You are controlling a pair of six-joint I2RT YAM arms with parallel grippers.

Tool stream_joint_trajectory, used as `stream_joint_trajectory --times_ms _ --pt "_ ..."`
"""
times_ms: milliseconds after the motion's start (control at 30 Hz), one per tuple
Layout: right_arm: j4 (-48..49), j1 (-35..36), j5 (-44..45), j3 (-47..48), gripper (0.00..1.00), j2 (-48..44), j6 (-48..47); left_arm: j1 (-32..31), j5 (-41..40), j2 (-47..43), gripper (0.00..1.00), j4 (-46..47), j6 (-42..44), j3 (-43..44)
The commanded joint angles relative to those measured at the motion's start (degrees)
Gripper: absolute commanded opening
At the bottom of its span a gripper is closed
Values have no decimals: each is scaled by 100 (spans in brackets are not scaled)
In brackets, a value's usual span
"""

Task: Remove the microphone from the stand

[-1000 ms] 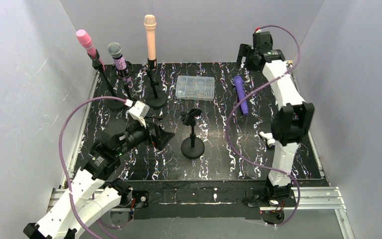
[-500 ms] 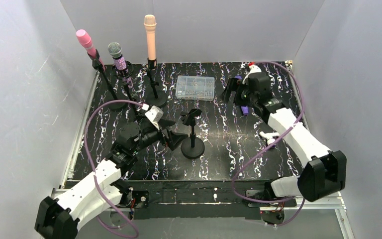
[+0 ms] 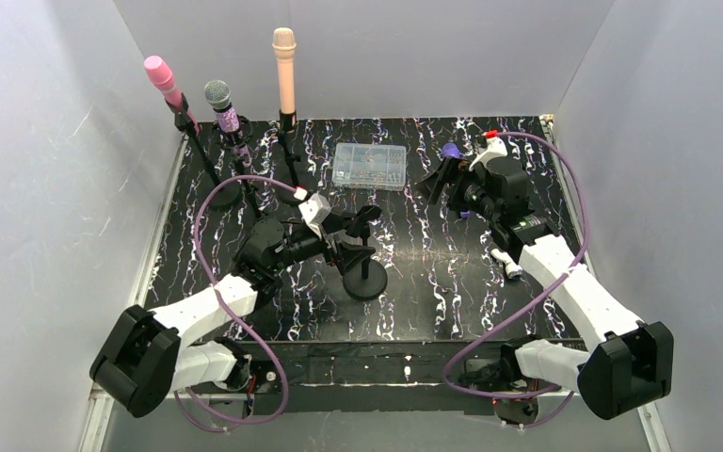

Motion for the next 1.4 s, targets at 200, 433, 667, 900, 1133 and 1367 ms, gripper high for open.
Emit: stream_joint_trajectory --times_ms 200,433,667,900,1133,1367 --pt "657 2 -320 -295 98 -266 -8 -19 547 531 76 1086 -301 392" --pt "665 17 -434 -400 98 -360 -63 -21 705 785 36 1172 -472 563" --pt "858 57 -928 -733 98 -718 -238 -20 512 607 0 1062 -589 682" --pt "1594 498 -2311 -1207 98 -1190 -644 -19 277 86 0 34 -1068 1346" --pt "1684 1943 -2615 -314 98 -252 -1291 -20 116 -388 0 -2327 -1964 2891" --pt "1762 2425 -1510 -156 93 -242 -1327 -20 -70 -478 0 -2679 -1993 3084"
